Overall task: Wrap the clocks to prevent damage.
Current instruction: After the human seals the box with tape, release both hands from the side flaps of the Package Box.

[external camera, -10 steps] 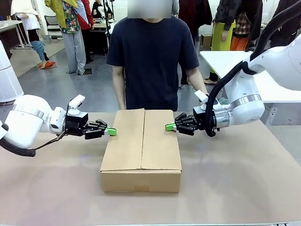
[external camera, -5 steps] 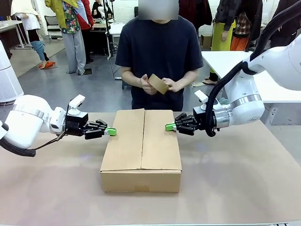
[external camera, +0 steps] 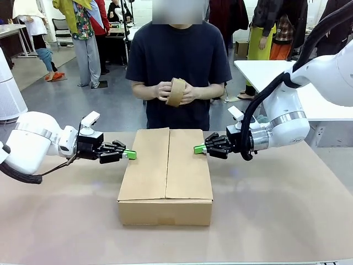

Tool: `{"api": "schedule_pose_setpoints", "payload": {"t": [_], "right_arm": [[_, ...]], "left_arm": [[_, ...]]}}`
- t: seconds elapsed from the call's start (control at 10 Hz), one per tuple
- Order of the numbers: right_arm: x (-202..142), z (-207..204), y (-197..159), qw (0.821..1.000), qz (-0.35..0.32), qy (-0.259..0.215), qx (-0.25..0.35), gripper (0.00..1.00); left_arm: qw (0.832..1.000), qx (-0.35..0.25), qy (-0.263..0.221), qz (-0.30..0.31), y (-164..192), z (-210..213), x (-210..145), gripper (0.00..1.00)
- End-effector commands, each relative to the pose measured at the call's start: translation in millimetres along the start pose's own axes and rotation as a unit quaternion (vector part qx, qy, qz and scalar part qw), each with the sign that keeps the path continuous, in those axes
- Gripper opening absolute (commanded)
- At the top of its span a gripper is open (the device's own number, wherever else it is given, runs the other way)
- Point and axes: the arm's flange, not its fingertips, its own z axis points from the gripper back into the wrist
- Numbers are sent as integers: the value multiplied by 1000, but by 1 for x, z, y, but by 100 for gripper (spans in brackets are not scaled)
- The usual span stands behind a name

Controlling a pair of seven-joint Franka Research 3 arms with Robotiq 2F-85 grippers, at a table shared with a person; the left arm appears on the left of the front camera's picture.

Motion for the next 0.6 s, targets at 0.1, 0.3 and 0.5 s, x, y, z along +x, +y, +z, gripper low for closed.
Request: {"api": "schedule_pose_setpoints", "payload": {"t": [0.1, 0.3, 0.5], "right_arm": [[-4, -3, 0, 1000, -3, 5, -2, 1], [-4, -3, 0, 1000, -3, 5, -2, 1], [-4, -3, 0, 1000, -3, 5, -2, 1]], "left_arm": [[1000, 3, 4, 1, 0, 0, -3, 1], [1000, 3, 4, 1, 0, 0, -3, 1], [1000, 3, 4, 1, 0, 0, -3, 1]]}}
